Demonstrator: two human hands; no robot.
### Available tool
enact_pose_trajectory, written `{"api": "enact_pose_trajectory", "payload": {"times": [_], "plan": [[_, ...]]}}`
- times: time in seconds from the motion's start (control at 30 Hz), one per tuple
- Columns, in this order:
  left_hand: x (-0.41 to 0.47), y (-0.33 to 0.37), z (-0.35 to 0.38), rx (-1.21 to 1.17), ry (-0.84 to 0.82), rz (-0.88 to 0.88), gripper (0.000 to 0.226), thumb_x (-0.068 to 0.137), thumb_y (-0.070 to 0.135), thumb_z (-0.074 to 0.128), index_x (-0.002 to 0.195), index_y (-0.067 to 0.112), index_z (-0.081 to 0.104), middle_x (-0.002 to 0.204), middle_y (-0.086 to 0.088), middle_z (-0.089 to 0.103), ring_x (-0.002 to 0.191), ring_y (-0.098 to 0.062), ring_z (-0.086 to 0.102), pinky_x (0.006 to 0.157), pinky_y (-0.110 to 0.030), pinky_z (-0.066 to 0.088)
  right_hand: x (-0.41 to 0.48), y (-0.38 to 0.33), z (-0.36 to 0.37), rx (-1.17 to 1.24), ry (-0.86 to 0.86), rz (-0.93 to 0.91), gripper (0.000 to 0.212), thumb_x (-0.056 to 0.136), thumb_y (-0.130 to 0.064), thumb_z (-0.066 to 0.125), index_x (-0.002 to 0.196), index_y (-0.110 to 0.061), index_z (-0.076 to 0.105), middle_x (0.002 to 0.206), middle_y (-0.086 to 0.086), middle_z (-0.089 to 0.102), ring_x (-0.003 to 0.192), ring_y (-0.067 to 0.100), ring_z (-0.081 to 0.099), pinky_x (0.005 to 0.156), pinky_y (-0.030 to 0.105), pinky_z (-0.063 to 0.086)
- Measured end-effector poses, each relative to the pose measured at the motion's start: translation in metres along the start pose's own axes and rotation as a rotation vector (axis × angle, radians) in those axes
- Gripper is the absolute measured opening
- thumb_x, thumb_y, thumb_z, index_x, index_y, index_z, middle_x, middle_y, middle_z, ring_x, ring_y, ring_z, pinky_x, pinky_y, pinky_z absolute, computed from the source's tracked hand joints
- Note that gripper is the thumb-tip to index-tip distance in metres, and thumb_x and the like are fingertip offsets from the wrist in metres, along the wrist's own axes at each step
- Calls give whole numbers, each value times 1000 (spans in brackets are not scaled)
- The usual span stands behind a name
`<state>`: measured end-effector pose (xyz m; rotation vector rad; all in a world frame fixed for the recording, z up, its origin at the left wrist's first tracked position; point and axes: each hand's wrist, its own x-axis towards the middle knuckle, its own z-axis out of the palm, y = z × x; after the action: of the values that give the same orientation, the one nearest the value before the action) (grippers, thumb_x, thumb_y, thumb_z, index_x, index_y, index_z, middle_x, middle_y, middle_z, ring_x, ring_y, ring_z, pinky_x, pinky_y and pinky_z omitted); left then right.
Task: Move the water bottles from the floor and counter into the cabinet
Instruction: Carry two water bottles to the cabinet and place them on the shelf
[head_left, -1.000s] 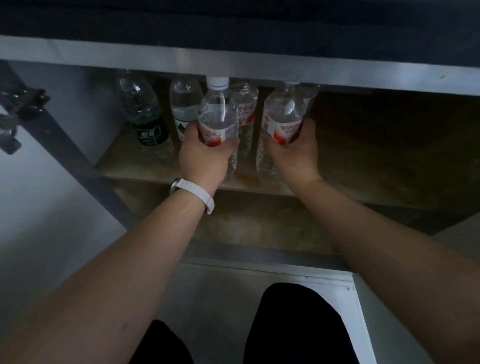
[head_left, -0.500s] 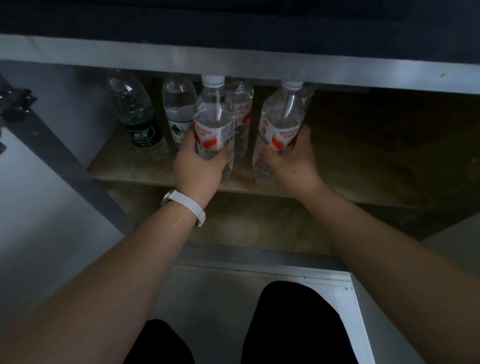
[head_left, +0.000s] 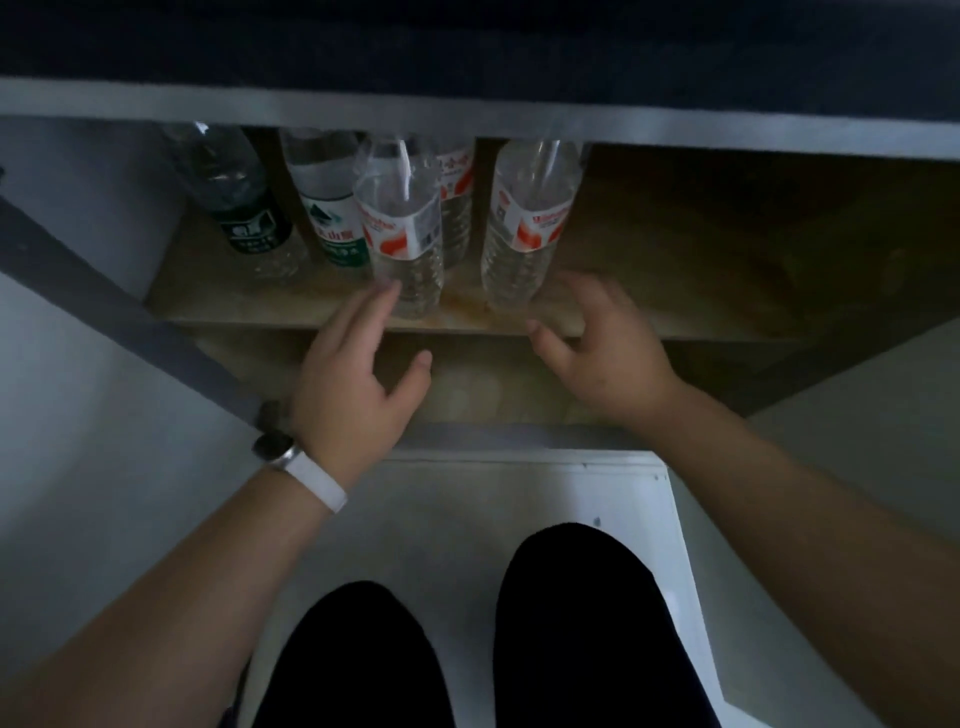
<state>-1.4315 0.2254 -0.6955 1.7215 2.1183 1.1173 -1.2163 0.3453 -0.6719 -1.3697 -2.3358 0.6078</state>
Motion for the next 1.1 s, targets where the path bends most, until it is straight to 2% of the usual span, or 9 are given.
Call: {"api": "enact_pose_trajectory", "payload": {"times": [0.13, 0.27, 0.43, 0.67, 0.77, 0.87, 1.1], "plan": [[-23, 32, -36, 196, -136, 38, 63, 90, 41, 57, 146, 12, 49, 150, -11, 48, 135, -33, 47, 106, -48, 43, -29, -26, -35, -156, -136, -80, 54, 86, -43, 64, 132, -15, 58, 128, 9, 60, 110, 30, 57, 80, 41, 54], [-37, 75, -85, 344, -281, 58, 61, 91, 44, 51, 144, 14, 52, 152, -13, 46, 130, -38, 49, 101, -52, 43, -58, -63, -86, -245, -218, -116, 53, 85, -46, 53, 124, -13, 63, 125, 8, 62, 110, 32, 58, 81, 42, 52], [-43, 137, -151, 379, -345, 103, 57, 91, 46, 48, 136, 13, 60, 146, -14, 53, 126, -38, 53, 97, -53, 46, -89, -120, -160, -286, -284, -86, 53, 87, -48, 49, 125, -14, 63, 125, 6, 62, 113, 33, 57, 88, 46, 51], [-50, 217, -248, 400, -371, 181, 57, 92, 48, 46, 136, 14, 60, 143, -15, 55, 127, -38, 52, 98, -53, 46, -140, -204, -261, -329, -301, -58, 53, 89, -52, 45, 124, -17, 65, 132, 3, 59, 124, 27, 52, 101, 44, 44], [-56, 246, -288, 422, -360, 235, 57, 92, 47, 45, 134, 13, 61, 143, -16, 56, 130, -39, 51, 100, -53, 46, -166, -240, -302, -354, -312, -41, 51, 93, -50, 51, 134, -20, 58, 142, 2, 52, 133, 26, 45, 108, 42, 36], [-56, 274, -321, 418, -353, 288, 55, 92, 46, 46, 134, 12, 61, 143, -15, 55, 130, -38, 50, 100, -53, 46, -190, -267, -340, -420, -333, -33, 55, 97, -54, 43, 143, -24, 46, 152, -2, 40, 141, 22, 33, 113, 38, 27], [-48, 340, -346, 444, -308, 565, 50, 92, 43, 47, 127, 12, 67, 137, -14, 60, 127, -36, 54, 101, -51, 47, -226, -288, -415, -503, -251, 8, 58, 99, -59, 31, 148, -28, 36, 155, -6, 33, 144, 19, 27, 116, 36, 24]]}}
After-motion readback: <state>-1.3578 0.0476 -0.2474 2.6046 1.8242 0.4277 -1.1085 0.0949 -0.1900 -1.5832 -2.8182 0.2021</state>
